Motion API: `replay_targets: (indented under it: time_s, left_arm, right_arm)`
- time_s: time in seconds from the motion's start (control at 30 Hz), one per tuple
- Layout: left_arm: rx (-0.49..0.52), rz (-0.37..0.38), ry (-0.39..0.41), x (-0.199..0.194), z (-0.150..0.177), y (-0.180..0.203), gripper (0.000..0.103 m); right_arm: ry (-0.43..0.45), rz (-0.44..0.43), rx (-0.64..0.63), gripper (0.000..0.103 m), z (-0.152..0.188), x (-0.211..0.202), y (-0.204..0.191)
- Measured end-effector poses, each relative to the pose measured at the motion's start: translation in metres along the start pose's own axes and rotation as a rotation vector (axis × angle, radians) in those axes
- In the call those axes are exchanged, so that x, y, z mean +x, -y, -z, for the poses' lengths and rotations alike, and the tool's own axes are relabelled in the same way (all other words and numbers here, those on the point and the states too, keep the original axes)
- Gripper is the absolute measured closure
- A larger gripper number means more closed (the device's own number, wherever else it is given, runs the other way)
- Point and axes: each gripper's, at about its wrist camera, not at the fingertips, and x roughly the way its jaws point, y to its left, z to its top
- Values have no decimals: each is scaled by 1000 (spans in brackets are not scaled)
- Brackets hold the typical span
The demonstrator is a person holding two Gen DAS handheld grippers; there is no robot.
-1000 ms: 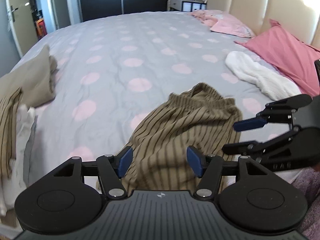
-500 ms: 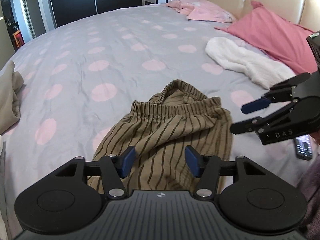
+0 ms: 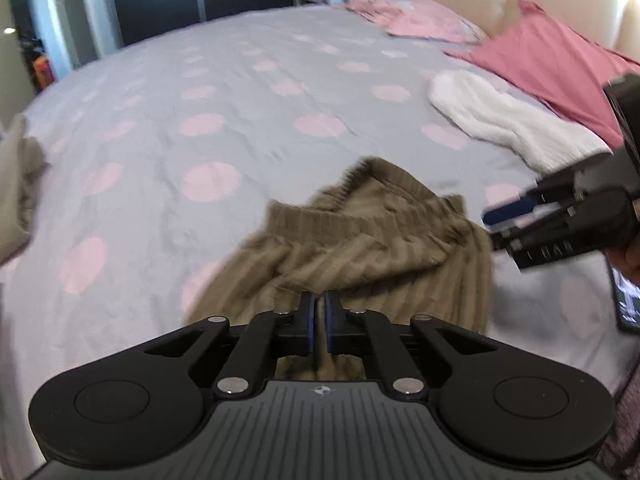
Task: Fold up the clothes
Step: 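Grasp the elastic waistband with the left tool while the right tool grasps it too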
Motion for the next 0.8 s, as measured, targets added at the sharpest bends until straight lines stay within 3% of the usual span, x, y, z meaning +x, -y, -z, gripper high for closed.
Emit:
replay_targets:
  time_s: [0.07,0.17,0.23,0.33,0.4,0.53,0.6,0.67,0.8]
  left_arm:
    - [-14,-64,21,-7,-1,-9,103]
    - [-65,-86,26,-16,2,-27,103]
    - [-92,-78,25,-20,6,-36,103]
    - [-109,-18,48,-29,12,-37,101]
    - [-90,20,58,-35,14,-32,88]
    - [-54,87,86,-45,16,-20,75]
    - [-48,115,90,-47,17,-14,59]
    - [-42,143,94,-48,17,-9,51]
    - [-69,216,72,-47,20,-4,50]
  right_arm:
    - [8,-18,-34,54,-2,3,-7]
    - [-22,-5,-46,65,-5,11,-13]
    - [-41,-17,-42,97,-7,14,-15]
    - [-46,-75,-33,98,-7,11,-21]
    - [-40,-110,-48,99,-7,6,-32]
    - [-31,-181,-84,99,-3,-5,-56]
    - [-29,-215,-105,99,-1,-10,-69]
    - [-37,-258,-143,99,2,-15,-82]
    - [-77,-334,-212,99,13,-22,-107]
